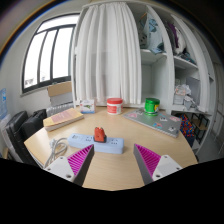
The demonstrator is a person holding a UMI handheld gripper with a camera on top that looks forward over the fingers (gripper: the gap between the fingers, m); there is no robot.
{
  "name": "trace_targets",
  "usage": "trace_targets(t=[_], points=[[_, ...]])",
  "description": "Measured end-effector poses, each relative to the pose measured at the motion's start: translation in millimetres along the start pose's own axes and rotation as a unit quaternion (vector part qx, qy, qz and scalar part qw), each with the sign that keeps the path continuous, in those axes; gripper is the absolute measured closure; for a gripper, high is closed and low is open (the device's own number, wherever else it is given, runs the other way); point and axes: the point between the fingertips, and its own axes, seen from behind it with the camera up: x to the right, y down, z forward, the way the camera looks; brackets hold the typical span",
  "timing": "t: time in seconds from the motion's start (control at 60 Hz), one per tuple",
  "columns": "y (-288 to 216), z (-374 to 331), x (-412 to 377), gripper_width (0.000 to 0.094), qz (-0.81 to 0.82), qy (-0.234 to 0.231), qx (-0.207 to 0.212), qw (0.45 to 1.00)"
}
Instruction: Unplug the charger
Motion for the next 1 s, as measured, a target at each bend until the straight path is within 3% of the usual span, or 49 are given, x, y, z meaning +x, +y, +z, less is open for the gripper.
trace_targets(t=[0.25,0.3,0.333,0.35,0.367,0.5,0.7,0.767,0.883,1.0], points=[[-9.2,75.5,-30.4,0.0148,0.023,0.008,-0.024,0.999],[-7.2,84.7,-29.9,0.0263,0.022,0.012,-0.028,0.999],[-12.5,88.3,-31.3,0.0474,0.009,0.021,-0.022,0.999],[-15.0,90.1,-41.5,0.0598,0.012,0.003,-0.017,1.000],[-13.5,89.9,-42.7,0.0655,0.021,-0.008,-0.019,1.000],[-15.5,88.9,-42.0,0.0756,0.015,-0.005,-0.015,1.000],[-27.6,83.9,-45.5,0.0799,-0.014,-0.013,0.015,1.000],[-59.7,61.5,-53.0,0.0799,-0.011,-0.040,0.057,0.998],[-119.2,16.1,-21.8,0.0799,-0.028,-0.002,0.132,0.991],[-133.2,-9.3,2.9,0.0799,-0.009,0.001,0.149,0.989]])
